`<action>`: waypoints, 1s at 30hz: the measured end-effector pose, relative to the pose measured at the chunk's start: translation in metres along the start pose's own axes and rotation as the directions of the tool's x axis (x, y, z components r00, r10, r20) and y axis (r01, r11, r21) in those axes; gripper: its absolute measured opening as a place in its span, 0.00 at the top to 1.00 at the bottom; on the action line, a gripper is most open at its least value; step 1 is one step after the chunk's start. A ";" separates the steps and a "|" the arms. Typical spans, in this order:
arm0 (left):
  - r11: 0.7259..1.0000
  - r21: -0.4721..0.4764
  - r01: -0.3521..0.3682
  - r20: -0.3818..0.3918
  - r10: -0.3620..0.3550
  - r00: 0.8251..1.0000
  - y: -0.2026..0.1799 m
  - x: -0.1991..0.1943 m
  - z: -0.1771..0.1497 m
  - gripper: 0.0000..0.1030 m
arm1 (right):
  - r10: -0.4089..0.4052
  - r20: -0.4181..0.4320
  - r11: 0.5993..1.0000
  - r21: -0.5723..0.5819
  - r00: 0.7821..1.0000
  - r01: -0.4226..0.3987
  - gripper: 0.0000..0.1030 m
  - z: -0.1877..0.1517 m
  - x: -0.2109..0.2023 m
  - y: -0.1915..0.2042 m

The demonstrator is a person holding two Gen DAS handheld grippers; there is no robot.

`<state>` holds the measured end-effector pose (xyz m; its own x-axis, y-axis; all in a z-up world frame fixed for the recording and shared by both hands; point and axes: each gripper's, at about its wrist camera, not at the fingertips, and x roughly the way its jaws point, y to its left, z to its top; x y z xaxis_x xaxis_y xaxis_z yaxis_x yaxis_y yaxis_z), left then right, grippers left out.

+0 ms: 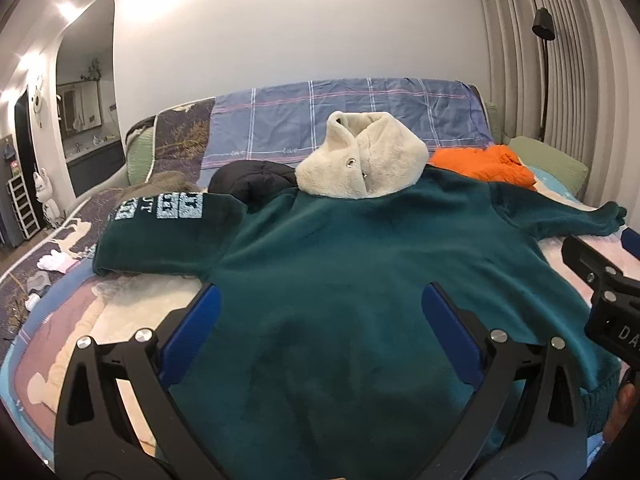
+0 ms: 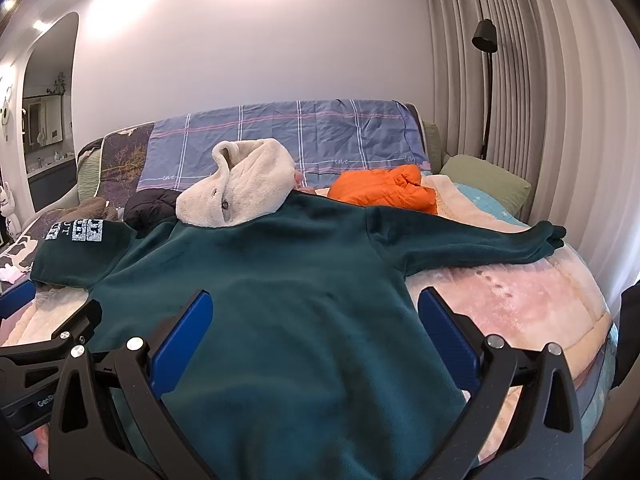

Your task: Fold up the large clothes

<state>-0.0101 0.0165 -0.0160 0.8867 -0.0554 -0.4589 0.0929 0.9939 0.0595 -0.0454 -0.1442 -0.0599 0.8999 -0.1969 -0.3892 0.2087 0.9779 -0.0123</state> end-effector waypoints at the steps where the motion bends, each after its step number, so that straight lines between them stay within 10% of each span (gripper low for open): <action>1: 1.000 -0.006 0.008 0.001 -0.008 1.000 0.001 0.000 0.000 0.02 | 0.000 0.000 1.000 -0.001 1.000 0.000 0.01 0.000 0.000 0.000; 30: 0.999 -0.016 0.046 -0.026 -0.046 0.999 -0.003 0.005 -0.001 0.02 | 0.021 -0.021 0.999 0.026 1.000 -0.020 0.01 -0.005 0.007 -0.007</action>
<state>-0.0065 0.0137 -0.0192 0.8696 -0.0990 -0.4837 0.1263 0.9917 0.0242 -0.0429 -0.1522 -0.0670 0.8960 -0.1751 -0.4082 0.2002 0.9796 0.0192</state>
